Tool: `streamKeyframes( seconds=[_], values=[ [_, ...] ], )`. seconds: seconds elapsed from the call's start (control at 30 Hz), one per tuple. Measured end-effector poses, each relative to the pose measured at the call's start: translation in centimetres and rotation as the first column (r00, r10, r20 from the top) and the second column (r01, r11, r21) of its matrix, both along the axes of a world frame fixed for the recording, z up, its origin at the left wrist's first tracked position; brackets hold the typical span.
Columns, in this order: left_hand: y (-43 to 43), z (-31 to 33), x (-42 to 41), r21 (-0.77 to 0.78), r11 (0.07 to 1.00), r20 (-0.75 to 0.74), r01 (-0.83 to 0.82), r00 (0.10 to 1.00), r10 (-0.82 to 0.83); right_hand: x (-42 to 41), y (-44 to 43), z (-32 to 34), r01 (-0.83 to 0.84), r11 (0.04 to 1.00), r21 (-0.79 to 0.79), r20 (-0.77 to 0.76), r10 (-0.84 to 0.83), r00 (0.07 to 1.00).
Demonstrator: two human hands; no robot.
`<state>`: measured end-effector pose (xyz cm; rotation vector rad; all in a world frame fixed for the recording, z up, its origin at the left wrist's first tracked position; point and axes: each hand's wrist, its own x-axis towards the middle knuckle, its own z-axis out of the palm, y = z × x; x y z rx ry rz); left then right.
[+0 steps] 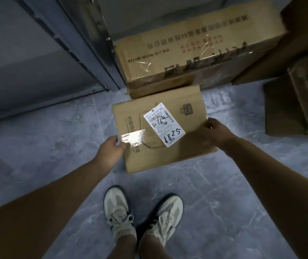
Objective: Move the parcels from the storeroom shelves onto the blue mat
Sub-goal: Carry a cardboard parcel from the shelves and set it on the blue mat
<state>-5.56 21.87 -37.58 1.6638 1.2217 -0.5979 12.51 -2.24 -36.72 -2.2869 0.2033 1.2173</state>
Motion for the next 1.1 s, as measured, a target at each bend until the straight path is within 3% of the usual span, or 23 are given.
streamKeyframes(
  seconds=[0.13,0.23,0.53,0.73,0.9,0.97,1.1],
  values=[
    [-0.4,-0.4,0.1,-0.186,0.925,0.035,-0.331,0.939,0.343,-0.3,0.5,-1.0,0.195,0.980,0.049,-0.117,-0.188,0.975],
    [-0.6,2.8,-1.3,-0.252,0.858,0.018,-0.448,0.884,0.467,-1.7,0.5,2.8,0.231,0.971,0.054,-0.156,-0.221,0.963],
    [1.7,25.4,-6.6,-0.234,0.881,0.146,-0.411,0.881,0.450,-7.9,0.6,27.2,0.248,0.958,0.146,-0.227,-0.211,0.951],
    [2.4,41.6,-8.0,-0.196,0.909,0.342,-0.368,0.843,0.415,-8.6,0.8,43.5,0.174,0.939,0.298,-0.081,-0.157,0.984],
    [0.3,51.7,-11.3,-0.217,0.825,0.476,-0.522,0.681,0.557,-10.4,0.9,53.0,0.074,0.910,0.409,0.028,-0.093,0.995],
    [-1.0,54.3,-13.4,-0.260,0.758,0.501,-0.598,0.587,0.636,-11.5,1.3,55.6,0.023,0.899,0.437,0.069,-0.059,0.996],
    [-1.4,57.8,-18.5,-0.276,0.696,0.548,-0.663,0.486,0.680,-14.0,3.9,59.2,-0.157,0.865,0.476,0.159,0.091,0.983]
  ],
)
